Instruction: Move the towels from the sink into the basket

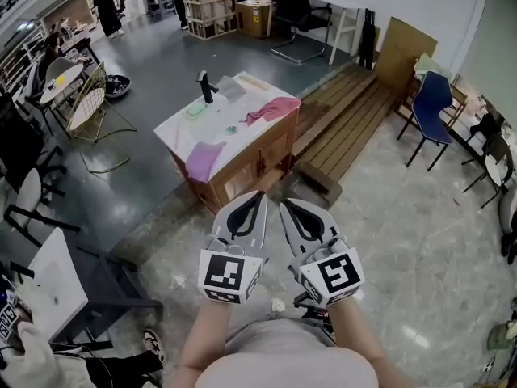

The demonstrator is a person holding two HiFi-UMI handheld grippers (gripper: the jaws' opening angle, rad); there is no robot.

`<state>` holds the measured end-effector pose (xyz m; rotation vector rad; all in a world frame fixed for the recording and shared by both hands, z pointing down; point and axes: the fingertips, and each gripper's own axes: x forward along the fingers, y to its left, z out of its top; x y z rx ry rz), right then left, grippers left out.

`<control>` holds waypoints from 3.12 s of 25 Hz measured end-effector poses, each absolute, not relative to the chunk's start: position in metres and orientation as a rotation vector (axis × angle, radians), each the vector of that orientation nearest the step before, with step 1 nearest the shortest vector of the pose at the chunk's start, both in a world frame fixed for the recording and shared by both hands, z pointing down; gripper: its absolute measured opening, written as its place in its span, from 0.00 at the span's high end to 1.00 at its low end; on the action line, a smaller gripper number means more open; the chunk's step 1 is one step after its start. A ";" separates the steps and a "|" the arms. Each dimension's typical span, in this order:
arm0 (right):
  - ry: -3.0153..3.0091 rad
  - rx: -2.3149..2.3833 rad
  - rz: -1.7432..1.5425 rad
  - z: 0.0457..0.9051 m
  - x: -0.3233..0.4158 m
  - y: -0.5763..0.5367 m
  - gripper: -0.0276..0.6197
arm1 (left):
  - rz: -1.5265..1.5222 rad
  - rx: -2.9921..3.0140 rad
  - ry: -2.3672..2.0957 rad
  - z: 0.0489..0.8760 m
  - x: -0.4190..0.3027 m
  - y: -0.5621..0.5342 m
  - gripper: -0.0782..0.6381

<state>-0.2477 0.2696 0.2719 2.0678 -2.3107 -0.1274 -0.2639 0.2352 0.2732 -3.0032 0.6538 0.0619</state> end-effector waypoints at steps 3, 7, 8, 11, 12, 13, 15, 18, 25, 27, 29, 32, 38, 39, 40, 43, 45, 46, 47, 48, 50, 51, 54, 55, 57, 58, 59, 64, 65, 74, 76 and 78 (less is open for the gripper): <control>-2.311 2.067 -0.115 0.273 -0.240 0.266 0.93 | 0.053 -2.998 0.655 0.273 -0.258 0.232 0.89; -2.306 2.062 -0.112 0.273 -0.230 0.259 0.93 | 0.054 -3.002 0.667 0.274 -0.251 0.221 0.89; -2.305 2.059 -0.116 0.272 -0.228 0.257 0.93 | 0.055 -3.003 0.669 0.274 -0.248 0.218 0.89; -2.301 2.061 -0.123 0.272 -0.220 0.251 0.93 | 0.058 -3.006 0.659 0.276 -0.240 0.210 0.89; -2.298 2.065 -0.118 0.275 -0.218 0.248 0.93 | 0.056 -3.008 0.652 0.278 -0.237 0.207 0.89; -2.296 2.071 -0.111 0.279 -0.215 0.244 0.93 | 0.054 -3.009 0.647 0.280 -0.235 0.204 0.89; -2.296 2.074 -0.099 0.283 -0.211 0.236 0.93 | 0.051 -3.014 0.642 0.283 -0.230 0.196 0.89; -2.302 2.066 -0.099 0.285 -0.207 0.223 0.93 | 0.050 -3.023 0.645 0.288 -0.224 0.181 0.89; -2.286 2.088 -0.083 0.287 -0.189 0.185 0.93 | 0.058 -3.033 0.650 0.288 -0.211 0.137 0.89; -2.286 2.077 -0.085 0.287 -0.186 0.174 0.93 | 0.056 -3.040 0.650 0.290 -0.207 0.124 0.89; -2.280 2.073 -0.086 0.288 -0.181 0.162 0.93 | 0.057 -3.047 0.646 0.291 -0.201 0.112 0.89; -2.267 2.078 -0.078 0.288 -0.171 0.141 0.93 | 0.057 -3.050 0.628 0.290 -0.190 0.094 0.89; -2.256 2.077 -0.077 0.282 -0.154 0.096 0.93 | 0.052 -3.061 0.615 0.288 -0.173 0.050 0.89; -2.250 2.079 -0.076 0.282 -0.152 0.089 0.93 | 0.051 -3.065 0.611 0.288 -0.170 0.043 0.89; -2.244 2.083 -0.073 0.282 -0.149 0.083 0.93 | 0.050 -3.069 0.606 0.288 -0.167 0.037 0.89; -2.228 2.101 -0.060 0.287 -0.141 0.064 0.93 | 0.046 -3.077 0.587 0.291 -0.158 0.018 0.89; -2.220 2.114 -0.046 0.290 -0.136 0.052 0.93 | 0.036 -3.082 0.565 0.293 -0.153 0.007 0.89; -2.216 2.121 -0.037 0.291 -0.133 0.046 0.93 | 0.030 -3.083 0.553 0.294 -0.150 0.003 0.89; -2.212 2.127 -0.031 0.292 -0.131 0.040 0.93 | 0.026 -3.085 0.542 0.296 -0.148 -0.002 0.89; -2.207 2.131 -0.027 0.292 -0.129 0.034 0.93 | 0.024 -3.088 0.534 0.296 -0.146 -0.007 0.89; -2.201 2.138 -0.025 0.293 -0.126 0.022 0.93 | 0.020 -3.091 0.524 0.297 -0.142 -0.018 0.89; -2.200 2.140 -0.022 0.294 -0.125 0.017 0.93 | 0.018 -3.093 0.521 0.298 -0.140 -0.023 0.89; -2.196 2.133 -0.011 0.298 -0.121 0.005 0.93 | 0.027 -3.100 0.519 0.299 -0.134 -0.037 0.89; -2.193 2.129 -0.009 0.299 -0.119 0.002 0.93 | 0.032 -3.102 0.520 0.299 -0.133 -0.041 0.89; -2.188 2.123 -0.005 0.300 -0.115 -0.004 0.93 | 0.036 -3.107 0.520 0.300 -0.129 -0.046 0.89; -2.185 2.122 -0.003 0.301 -0.113 -0.006 0.93 | 0.033 -3.110 0.519 0.301 -0.127 -0.049 0.89; -2.182 2.123 0.000 0.301 -0.110 -0.009 0.93 | 0.027 -3.114 0.517 0.303 -0.125 -0.051 0.89; -2.179 2.128 0.014 0.305 -0.092 -0.018 0.93 | 0.005 -3.121 0.518 0.308 -0.108 -0.059 0.89; -2.184 2.124 0.015 0.305 -0.087 -0.020 0.93 | 0.003 -3.119 0.524 0.308 -0.104 -0.062 0.89; -2.239 2.067 0.026 0.311 -0.037 -0.046 0.93 | -0.037 -3.117 0.621 0.321 -0.062 -0.083 0.89; -2.262 2.037 0.035 0.314 -0.027 -0.052 0.93 | -0.041 -3.120 0.647 0.323 -0.051 -0.088 0.89; -2.284 2.016 0.047 0.316 -0.016 -0.059 0.93 | -0.046 -3.119 0.670 0.325 -0.039 -0.094 0.89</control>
